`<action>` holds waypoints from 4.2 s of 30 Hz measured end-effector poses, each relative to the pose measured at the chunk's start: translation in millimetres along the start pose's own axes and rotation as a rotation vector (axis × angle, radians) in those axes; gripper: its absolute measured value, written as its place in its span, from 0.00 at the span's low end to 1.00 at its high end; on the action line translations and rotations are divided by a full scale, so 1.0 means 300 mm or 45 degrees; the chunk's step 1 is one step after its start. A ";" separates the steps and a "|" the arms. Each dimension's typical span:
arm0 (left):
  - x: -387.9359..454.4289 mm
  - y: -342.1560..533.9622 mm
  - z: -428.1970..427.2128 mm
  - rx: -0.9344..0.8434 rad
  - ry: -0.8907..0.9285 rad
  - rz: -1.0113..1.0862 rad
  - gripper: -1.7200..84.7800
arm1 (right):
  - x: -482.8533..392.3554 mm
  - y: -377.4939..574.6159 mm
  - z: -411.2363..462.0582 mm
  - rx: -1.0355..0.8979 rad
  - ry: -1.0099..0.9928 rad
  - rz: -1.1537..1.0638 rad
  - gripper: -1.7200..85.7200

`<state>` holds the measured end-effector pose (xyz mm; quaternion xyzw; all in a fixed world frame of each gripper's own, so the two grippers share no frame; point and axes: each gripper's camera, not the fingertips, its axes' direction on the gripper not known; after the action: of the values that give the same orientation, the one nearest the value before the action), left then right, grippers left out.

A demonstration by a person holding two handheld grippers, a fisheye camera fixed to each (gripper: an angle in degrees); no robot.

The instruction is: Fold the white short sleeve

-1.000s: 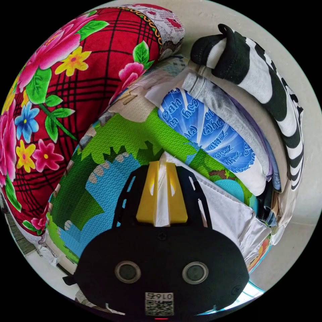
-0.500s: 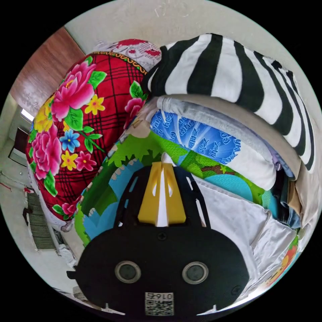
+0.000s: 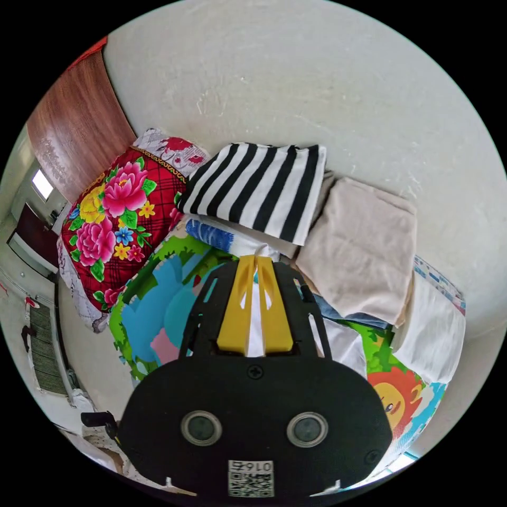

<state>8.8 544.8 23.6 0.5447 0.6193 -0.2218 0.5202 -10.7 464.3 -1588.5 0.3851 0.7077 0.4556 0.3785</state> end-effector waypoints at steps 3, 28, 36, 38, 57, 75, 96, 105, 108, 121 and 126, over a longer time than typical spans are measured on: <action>0.020 -0.052 0.200 -0.027 0.098 0.015 0.01 | 0.220 0.201 -0.168 0.030 0.058 0.051 0.02; 0.009 0.069 0.898 -0.124 0.155 -0.118 0.11 | 0.819 1.908 -1.029 0.378 0.447 0.216 0.04; -0.283 0.172 0.435 -0.160 -0.488 -0.472 0.13 | 0.297 3.003 -1.660 0.889 0.192 -0.145 0.09; -0.319 0.205 0.375 -0.170 -0.503 -0.562 0.14 | 0.180 3.336 -1.789 1.164 0.232 0.018 0.10; -0.517 0.287 0.363 -0.159 -0.163 -0.775 0.14 | -0.193 4.002 -2.253 1.293 0.069 0.135 0.13; -0.633 0.347 0.407 -0.240 -0.079 -0.958 0.06 | -0.734 3.907 -2.492 1.076 0.243 -0.126 0.15; -0.467 0.319 0.350 -0.102 0.157 -1.038 0.01 | -1.593 3.253 -2.020 0.666 0.975 -0.843 0.18; -0.123 0.275 0.350 -0.310 -0.269 -0.419 0.15 | -1.622 3.010 -2.004 0.602 0.908 -0.750 0.04; 0.080 0.241 0.428 -0.460 -0.639 0.013 0.16 | -1.605 2.930 -2.007 0.575 0.844 -0.742 0.03; 0.458 0.337 0.745 -0.626 -0.934 0.802 0.05 | -1.461 2.650 -1.845 0.491 0.483 -0.786 0.03; 0.479 0.354 0.747 -0.671 -0.877 0.762 0.02 | -1.293 2.571 -1.788 0.530 0.156 -0.755 0.05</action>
<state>214.6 452.7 -153.4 0.4440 0.2646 -0.0663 0.8535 -170.3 151.6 -634.4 0.2042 0.8874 0.1946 0.3646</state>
